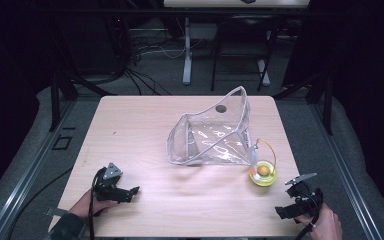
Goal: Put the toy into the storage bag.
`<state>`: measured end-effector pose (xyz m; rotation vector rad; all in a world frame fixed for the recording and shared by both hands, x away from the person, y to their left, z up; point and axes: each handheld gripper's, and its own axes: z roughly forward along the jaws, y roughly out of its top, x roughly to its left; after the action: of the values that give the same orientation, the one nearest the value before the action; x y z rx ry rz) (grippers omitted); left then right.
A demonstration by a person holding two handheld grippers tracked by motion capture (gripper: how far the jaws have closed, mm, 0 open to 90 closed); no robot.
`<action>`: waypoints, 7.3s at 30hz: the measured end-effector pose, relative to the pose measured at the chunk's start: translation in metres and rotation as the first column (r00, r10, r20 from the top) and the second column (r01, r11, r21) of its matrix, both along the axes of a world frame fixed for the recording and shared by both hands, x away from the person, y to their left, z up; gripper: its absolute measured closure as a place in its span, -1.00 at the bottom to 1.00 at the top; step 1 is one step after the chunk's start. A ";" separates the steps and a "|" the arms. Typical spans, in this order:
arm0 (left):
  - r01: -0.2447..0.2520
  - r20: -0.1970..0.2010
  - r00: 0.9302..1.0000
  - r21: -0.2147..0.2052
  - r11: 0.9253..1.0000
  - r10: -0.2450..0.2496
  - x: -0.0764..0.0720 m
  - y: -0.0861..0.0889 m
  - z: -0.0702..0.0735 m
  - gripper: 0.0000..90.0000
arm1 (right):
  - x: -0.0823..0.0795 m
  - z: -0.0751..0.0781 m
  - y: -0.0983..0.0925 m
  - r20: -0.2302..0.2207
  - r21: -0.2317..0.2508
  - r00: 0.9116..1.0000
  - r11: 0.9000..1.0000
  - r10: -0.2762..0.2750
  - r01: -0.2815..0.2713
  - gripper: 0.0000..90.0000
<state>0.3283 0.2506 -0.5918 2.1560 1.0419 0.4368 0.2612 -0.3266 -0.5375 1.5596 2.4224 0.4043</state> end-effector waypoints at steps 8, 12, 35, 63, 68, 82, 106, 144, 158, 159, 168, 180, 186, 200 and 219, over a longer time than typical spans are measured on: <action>-0.006 0.003 1.000 -0.002 1.000 0.006 -0.001 0.000 0.000 -1.00 | 0.003 0.006 0.003 -0.009 -0.001 1.000 1.000 0.006 -0.006 -1.00; -0.006 0.003 1.000 -0.003 1.000 0.006 -0.001 0.000 0.000 -1.00 | 0.006 0.012 0.006 -0.004 0.005 1.000 1.000 0.013 -0.013 -1.00; -0.006 0.003 1.000 -0.003 1.000 0.006 -0.001 0.000 0.000 -1.00 | 0.054 0.075 0.038 0.035 -0.028 0.993 0.993 0.117 -0.116 -0.94; -0.006 0.003 1.000 -0.002 1.000 0.006 -0.001 0.000 0.000 -1.00 | 0.078 0.142 0.072 -0.024 -0.136 0.972 0.963 0.232 -0.233 0.59; -0.006 0.003 1.000 -0.003 1.000 0.006 -0.001 0.000 0.000 -1.00 | 0.080 0.141 0.074 -0.035 -0.145 0.969 0.958 0.243 -0.246 0.83; -0.006 0.002 1.000 -0.003 1.000 0.006 -0.001 0.000 0.000 -1.00 | 0.089 0.147 0.071 -0.026 -0.134 0.974 0.965 0.225 -0.226 0.95; -0.006 0.002 1.000 -0.003 1.000 0.006 -0.001 0.000 0.000 -1.00 | 0.098 0.181 0.067 -0.022 -0.144 0.976 0.966 0.216 -0.217 0.95; -0.006 0.003 1.000 -0.003 1.000 0.006 -0.001 0.000 0.000 -1.00 | 0.116 0.230 0.077 -0.023 -0.167 0.970 0.956 0.241 -0.242 0.95; 0.001 -0.007 1.000 -0.001 1.000 -0.001 -0.001 0.000 0.000 -1.00 | 0.121 0.259 0.082 0.002 -0.174 0.972 0.957 0.235 -0.231 0.95; 0.001 -0.007 1.000 -0.001 1.000 -0.001 -0.001 0.000 0.000 -1.00 | 0.121 0.260 0.082 0.007 -0.171 0.971 0.957 0.238 -0.233 0.95; 0.001 -0.006 1.000 -0.001 1.000 -0.001 -0.001 0.000 0.000 -1.00 | 0.123 0.275 0.083 0.016 -0.182 0.971 0.955 0.240 -0.233 0.95; 0.001 -0.007 1.000 -0.001 1.000 -0.001 -0.001 0.000 0.000 -1.00 | 0.122 0.293 0.087 0.038 -0.182 0.970 0.956 0.239 -0.228 0.95; 0.001 -0.007 1.000 -0.001 1.000 -0.001 -0.001 0.000 0.000 -1.00 | 0.122 0.305 0.092 0.046 -0.193 0.968 0.952 0.249 -0.236 0.95; 0.001 -0.007 1.000 -0.001 1.000 -0.001 -0.001 0.000 0.000 -1.00 | 0.126 0.322 0.107 0.065 -0.199 0.963 0.949 0.260 -0.243 0.95; 0.001 -0.007 1.000 -0.001 1.000 -0.001 -0.001 0.000 0.000 -1.00 | 0.133 0.337 0.131 0.097 -0.214 0.956 0.944 0.276 -0.251 0.95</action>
<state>0.3275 0.2508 -0.5914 2.1589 1.0445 0.4287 0.3942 -0.1961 -0.2002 1.0974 2.4907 0.2852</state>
